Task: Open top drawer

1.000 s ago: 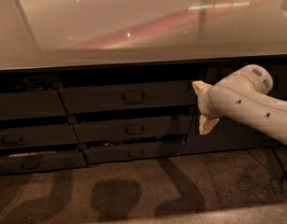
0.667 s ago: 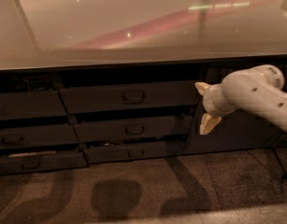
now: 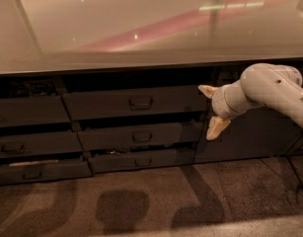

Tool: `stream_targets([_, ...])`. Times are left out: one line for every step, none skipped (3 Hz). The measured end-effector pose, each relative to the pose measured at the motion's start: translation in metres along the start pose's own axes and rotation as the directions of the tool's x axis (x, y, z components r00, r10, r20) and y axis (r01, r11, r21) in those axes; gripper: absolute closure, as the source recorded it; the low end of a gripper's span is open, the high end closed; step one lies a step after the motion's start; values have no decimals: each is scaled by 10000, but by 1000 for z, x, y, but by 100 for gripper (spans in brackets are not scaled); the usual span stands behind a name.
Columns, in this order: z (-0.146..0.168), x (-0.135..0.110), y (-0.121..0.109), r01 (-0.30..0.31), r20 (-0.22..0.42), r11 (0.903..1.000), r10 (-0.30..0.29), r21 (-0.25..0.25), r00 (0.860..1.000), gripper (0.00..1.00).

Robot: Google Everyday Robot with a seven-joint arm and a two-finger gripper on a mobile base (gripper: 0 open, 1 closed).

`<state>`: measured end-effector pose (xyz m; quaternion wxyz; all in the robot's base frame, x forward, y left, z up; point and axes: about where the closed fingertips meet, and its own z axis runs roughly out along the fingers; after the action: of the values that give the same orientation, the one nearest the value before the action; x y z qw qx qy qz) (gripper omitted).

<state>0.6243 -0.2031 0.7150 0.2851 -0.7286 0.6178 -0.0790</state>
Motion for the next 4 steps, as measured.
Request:
stream_targets([3, 1, 3, -291, 113, 9995, 292, -98, 9995, 0])
stream_targets([33, 32, -18, -963, -376, 9953, 958, -137, 9947, 0])
stream_targets([57, 61, -46, -1330, -907, 9909, 1342, 191, 9868, 0])
stream_targets([57, 61, -46, -1328, -908, 9910, 1340, 188, 9868, 0])
